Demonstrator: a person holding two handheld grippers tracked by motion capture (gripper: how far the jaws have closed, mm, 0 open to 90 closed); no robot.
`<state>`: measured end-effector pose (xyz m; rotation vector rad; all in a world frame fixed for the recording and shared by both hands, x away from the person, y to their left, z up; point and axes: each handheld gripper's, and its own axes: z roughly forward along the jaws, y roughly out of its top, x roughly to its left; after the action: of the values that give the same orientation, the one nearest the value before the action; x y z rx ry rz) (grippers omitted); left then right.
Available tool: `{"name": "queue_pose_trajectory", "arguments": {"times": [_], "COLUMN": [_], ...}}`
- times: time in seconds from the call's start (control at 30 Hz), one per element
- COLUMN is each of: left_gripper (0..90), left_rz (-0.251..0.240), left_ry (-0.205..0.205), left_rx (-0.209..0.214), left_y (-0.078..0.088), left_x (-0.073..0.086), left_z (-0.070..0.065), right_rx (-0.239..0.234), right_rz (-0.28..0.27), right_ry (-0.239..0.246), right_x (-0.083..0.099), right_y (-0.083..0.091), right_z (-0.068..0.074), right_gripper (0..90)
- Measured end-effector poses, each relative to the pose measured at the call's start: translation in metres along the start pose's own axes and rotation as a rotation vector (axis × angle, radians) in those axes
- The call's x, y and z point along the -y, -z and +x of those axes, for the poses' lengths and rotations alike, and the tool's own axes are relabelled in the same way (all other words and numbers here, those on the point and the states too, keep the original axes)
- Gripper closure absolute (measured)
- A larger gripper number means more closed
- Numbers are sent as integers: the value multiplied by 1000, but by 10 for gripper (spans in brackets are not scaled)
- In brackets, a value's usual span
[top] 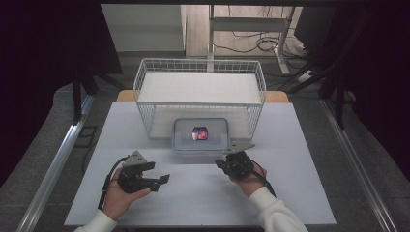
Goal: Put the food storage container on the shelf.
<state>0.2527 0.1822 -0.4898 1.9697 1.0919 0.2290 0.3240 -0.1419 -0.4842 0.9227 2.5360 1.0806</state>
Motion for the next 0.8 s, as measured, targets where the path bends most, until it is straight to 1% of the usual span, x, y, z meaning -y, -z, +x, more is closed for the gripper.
{"name": "queue_pose_trajectory", "arguments": {"times": [0.03,0.07,0.1,0.13,0.17,0.23,0.3,0.4,0.47,0.53,0.67,0.73,0.8], "left_gripper": [232,232,230,229,229,228,227,231,232,232,232,232,232], "left_rz": [2,5,7,7,9,7,7,-3,-13,-5,5,9,14], "left_ry": [-1,-4,-13,-13,-20,-16,-12,-8,-2,3,2,4,9], "left_rx": [0,4,7,7,8,11,8,-1,-4,-6,-9,-9,-11], "left_y": [-1,-1,-2,-2,-2,-2,-1,0,1,1,-1,-2,-2], "left_x": [0,1,1,1,1,1,1,1,1,1,2,2,2], "left_z": [0,0,-1,-1,-1,0,2,3,4,4,4,4,5], "right_rx": [0,3,-6,-6,-5,1,6,15,20,37,52,38,42], "right_rz": [0,6,19,19,28,37,39,39,35,34,32,27,23], "right_ry": [0,4,7,7,10,14,11,7,-6,-12,-28,-26,-15], "right_x": [0,-2,-4,-4,-5,-9,-12,-13,-14,-15,-16,-17,-21], "right_y": [0,-5,-16,-16,-21,-34,-40,-43,-46,-51,-55,-57,-58], "right_z": [0,1,3,3,4,7,7,6,4,1,0,0,4], "right_gripper": [884,885,886,886,885,886,886,886,886,886,886,886,886]}}
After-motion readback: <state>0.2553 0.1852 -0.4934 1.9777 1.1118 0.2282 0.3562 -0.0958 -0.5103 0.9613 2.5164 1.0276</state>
